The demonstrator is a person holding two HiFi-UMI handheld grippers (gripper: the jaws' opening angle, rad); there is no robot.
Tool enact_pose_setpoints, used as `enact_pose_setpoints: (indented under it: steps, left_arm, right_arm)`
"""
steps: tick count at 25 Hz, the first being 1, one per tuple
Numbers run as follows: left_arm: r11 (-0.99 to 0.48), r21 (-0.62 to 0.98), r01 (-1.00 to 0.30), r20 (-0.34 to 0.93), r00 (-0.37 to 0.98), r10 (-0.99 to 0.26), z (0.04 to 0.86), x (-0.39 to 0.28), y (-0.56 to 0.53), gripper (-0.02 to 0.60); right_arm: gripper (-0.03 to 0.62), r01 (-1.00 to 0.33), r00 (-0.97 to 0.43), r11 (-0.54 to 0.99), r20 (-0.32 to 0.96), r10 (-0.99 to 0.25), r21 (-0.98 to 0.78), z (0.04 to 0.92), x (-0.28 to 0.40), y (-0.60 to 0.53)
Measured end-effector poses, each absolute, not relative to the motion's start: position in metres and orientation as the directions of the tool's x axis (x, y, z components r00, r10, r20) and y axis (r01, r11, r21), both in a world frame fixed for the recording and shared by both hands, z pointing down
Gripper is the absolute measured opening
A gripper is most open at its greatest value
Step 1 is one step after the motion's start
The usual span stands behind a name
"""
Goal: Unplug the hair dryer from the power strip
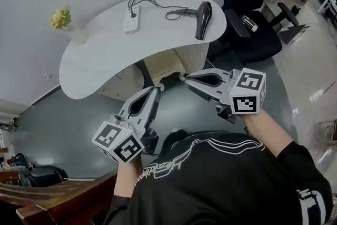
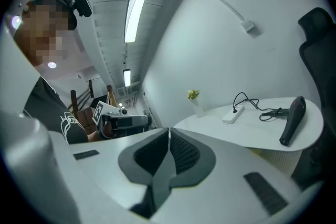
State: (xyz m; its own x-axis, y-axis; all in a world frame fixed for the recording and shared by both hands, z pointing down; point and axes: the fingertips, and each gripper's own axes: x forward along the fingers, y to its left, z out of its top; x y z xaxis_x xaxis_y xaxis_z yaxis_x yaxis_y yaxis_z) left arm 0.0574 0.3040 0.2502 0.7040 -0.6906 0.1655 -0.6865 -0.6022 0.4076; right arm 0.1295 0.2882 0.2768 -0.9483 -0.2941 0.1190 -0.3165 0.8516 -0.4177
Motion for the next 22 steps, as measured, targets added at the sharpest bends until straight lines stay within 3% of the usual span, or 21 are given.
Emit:
enact_pose_setpoints:
  steps: [5, 22]
  left_arm:
    - [-0.587, 0.437, -0.681, 0.120, 0.691, -0.713, 0.247, 0.043, 0.248, 0.003]
    - [-0.575, 0.362, -0.734, 0.265, 0.672, -0.691, 0.292, -0.032, -0.002, 0.005]
  right_arm:
    - [-0.002, -0.353, -0.936, 0.854, 0.125, -0.330, -0.382, 0.280, 0.121, 0.235]
    - [-0.002, -0.452, -0.892, 0.791, 0.176, -0.417, -0.412, 0.294, 0.069, 0.010]
